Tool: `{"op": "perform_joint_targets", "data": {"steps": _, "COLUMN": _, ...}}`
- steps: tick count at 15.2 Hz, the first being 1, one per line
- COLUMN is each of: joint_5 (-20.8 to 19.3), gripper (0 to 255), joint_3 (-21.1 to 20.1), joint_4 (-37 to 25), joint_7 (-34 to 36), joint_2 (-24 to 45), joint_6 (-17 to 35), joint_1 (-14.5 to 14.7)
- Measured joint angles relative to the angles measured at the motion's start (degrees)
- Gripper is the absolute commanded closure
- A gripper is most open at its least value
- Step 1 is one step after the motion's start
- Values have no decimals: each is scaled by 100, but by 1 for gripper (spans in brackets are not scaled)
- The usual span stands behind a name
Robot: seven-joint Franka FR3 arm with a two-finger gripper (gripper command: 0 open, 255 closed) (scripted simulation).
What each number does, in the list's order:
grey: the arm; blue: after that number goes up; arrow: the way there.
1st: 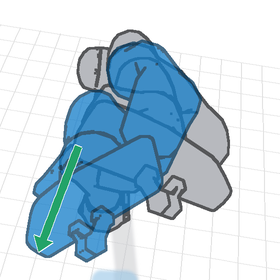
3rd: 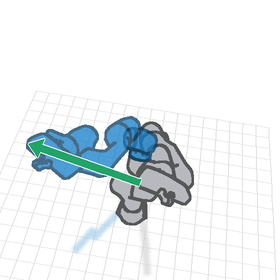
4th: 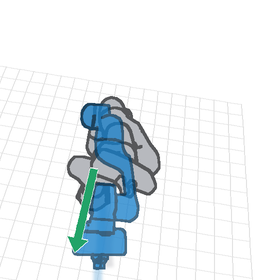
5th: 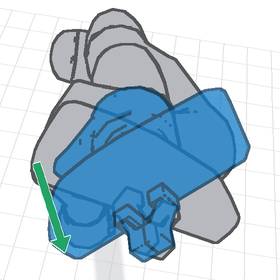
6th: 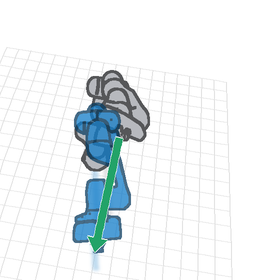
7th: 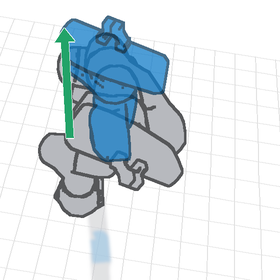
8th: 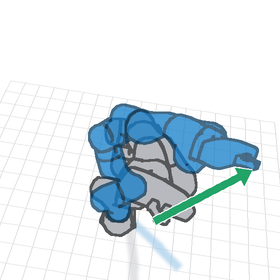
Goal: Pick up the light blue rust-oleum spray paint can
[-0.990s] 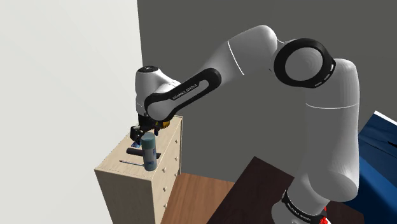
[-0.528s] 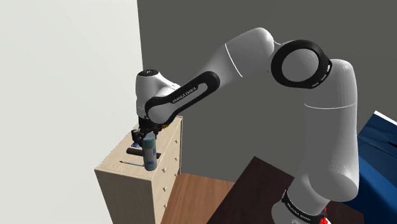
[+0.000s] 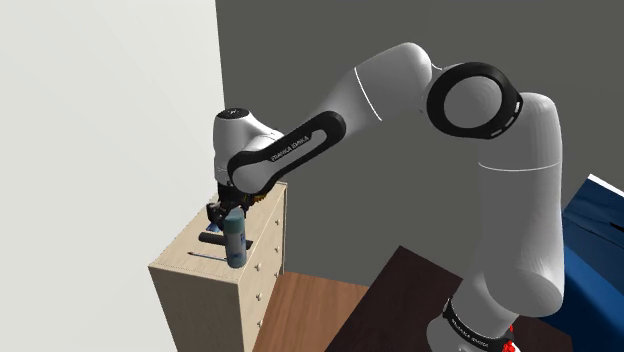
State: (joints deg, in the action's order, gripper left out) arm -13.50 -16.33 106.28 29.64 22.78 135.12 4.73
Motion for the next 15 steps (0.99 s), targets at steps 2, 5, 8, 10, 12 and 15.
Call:
{"op": "perform_joint_targets", "data": {"steps": 2, "joint_5": 33, "gripper": 255, "joint_3": -17, "joint_4": -57, "joint_7": -30, "joint_2": -47, "joint_6": -104, "joint_1": -9}}
{"op": "perform_joint_targets", "data": {"steps": 5, "joint_5": 100, "gripper": 255, "joint_3": -47, "joint_4": -119, "joint_7": -83, "joint_2": -173, "joint_6": -286, "joint_1": -31}}
{"op": "perform_joint_targets", "data": {"steps": 8, "joint_5": 159, "gripper": 255, "joint_3": -74, "joint_4": -196, "joint_7": -126, "joint_2": -285, "joint_6": -468, "joint_1": -45}}
{"op": "perform_joint_targets", "data": {"steps": 10, "joint_5": 200, "gripper": 255, "joint_3": -93, "joint_4": -244, "joint_7": -156, "joint_2": -368, "joint_6": -594, "joint_1": -55}}
{"op": "perform_joint_targets", "data": {"steps": 12, "joint_5": 232, "gripper": 255, "joint_3": -103, "joint_4": -333, "joint_7": -189, "joint_2": -412, "joint_6": -723, "joint_1": -63}}
{"op": "perform_joint_targets", "data": {"steps": 15, "joint_5": 279, "gripper": 255, "joint_3": -123, "joint_4": -408, "joint_7": -221, "joint_2": -503, "joint_6": -883, "joint_1": -72}}
